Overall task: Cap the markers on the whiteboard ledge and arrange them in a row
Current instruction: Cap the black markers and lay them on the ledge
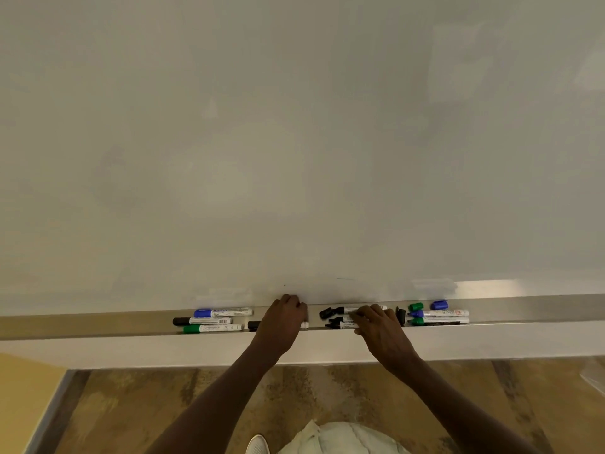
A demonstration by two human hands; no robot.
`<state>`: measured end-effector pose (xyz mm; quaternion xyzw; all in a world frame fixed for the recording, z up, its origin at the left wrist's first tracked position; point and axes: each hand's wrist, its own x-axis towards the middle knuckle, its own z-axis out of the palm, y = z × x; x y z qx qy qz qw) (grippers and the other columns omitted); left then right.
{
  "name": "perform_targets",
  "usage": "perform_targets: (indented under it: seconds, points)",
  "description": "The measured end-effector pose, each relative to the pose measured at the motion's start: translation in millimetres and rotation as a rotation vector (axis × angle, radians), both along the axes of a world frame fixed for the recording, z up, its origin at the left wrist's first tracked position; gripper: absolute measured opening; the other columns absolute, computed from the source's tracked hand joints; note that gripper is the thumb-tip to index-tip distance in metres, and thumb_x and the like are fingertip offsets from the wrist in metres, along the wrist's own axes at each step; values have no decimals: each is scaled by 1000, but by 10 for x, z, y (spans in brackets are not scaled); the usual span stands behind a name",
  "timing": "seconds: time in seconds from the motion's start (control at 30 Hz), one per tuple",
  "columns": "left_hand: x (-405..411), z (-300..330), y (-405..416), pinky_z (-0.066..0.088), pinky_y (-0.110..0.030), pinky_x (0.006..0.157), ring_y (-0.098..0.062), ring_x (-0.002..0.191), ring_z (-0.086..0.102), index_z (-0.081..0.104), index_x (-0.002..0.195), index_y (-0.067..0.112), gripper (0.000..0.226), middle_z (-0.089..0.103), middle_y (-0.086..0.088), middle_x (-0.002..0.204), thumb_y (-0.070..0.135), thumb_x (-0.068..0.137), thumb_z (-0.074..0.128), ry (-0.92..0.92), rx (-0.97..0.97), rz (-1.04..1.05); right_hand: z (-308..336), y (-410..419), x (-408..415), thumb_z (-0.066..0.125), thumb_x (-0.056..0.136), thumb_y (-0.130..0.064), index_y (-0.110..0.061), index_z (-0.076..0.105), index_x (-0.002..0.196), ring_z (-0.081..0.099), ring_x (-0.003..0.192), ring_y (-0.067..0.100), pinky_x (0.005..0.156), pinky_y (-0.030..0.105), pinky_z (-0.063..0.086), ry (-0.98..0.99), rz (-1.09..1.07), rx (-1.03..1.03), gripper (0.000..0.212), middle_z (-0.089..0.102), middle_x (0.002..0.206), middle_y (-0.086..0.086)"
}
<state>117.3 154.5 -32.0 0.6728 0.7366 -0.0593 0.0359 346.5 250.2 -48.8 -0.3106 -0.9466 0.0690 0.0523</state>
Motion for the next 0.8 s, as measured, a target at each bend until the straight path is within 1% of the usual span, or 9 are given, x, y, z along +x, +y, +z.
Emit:
perform_targets:
  seconds: [0.1,0.2,0.3,0.37,0.43,0.5,0.57,0.67,0.8]
  points:
    - [-8,-4,-39,45,-33,93,-26,114,49,53,123,11,44,54,-10,123,-2,81,49,-102,63,22,-7,-18,1,82,71,-18,-19,67,104,62,88,21,71,38,52,24,-5,1,36,67,101,0]
    - [16,19,-83,44,-27,96,-23,113,50,54,127,11,48,53,-9,124,-5,82,48,-340,194,106,-25,-43,0,83,70,-17,-19,68,103,63,88,22,72,39,53,46,-17,-3,35,68,101,2]
    - [108,81,-113,42,-13,84,-15,97,56,62,117,9,32,60,-9,112,-2,88,51,-679,354,372,-35,-65,8,83,71,-18,-19,67,104,63,87,22,71,38,53,81,-41,-8,37,68,99,3]
    - [165,113,-132,42,-5,73,-13,91,62,66,107,10,22,67,-1,98,2,89,56,-914,406,603,-23,-83,10,83,71,-19,-19,65,106,62,85,21,70,37,52,101,-50,-4,39,67,97,2]
    - [189,145,-144,50,-12,76,-16,92,66,68,101,13,17,69,4,92,6,89,59,-1173,405,835,13,-111,1,82,72,-19,-18,63,110,61,83,20,69,36,51,139,-55,-12,42,66,94,3]
    - [180,166,-139,56,-27,77,-18,86,67,70,101,6,16,71,-5,93,6,90,58,-1458,380,1031,58,-141,-32,80,74,-17,-16,62,114,59,81,20,66,32,50,184,-48,-25,44,65,93,4]
    - [190,196,-145,56,-27,70,-18,79,64,69,101,1,16,70,-11,88,4,92,56,-1698,369,1157,119,-184,-74,78,77,-16,-15,61,116,57,79,18,62,25,45,227,-33,-41,43,63,91,4]
    - [196,212,-162,54,-26,70,-18,77,63,68,100,2,16,68,-12,86,4,94,54,-1798,361,1202,214,-248,-154,75,79,-13,-14,61,117,54,79,16,57,19,39,270,-25,-67,40,62,91,5]
    - [206,205,-197,54,-28,71,-19,74,62,70,93,5,15,69,-15,85,5,93,55,-1787,340,1189,313,-325,-247,73,81,-11,-13,62,116,55,79,18,53,24,48,291,-17,-78,37,62,92,6]
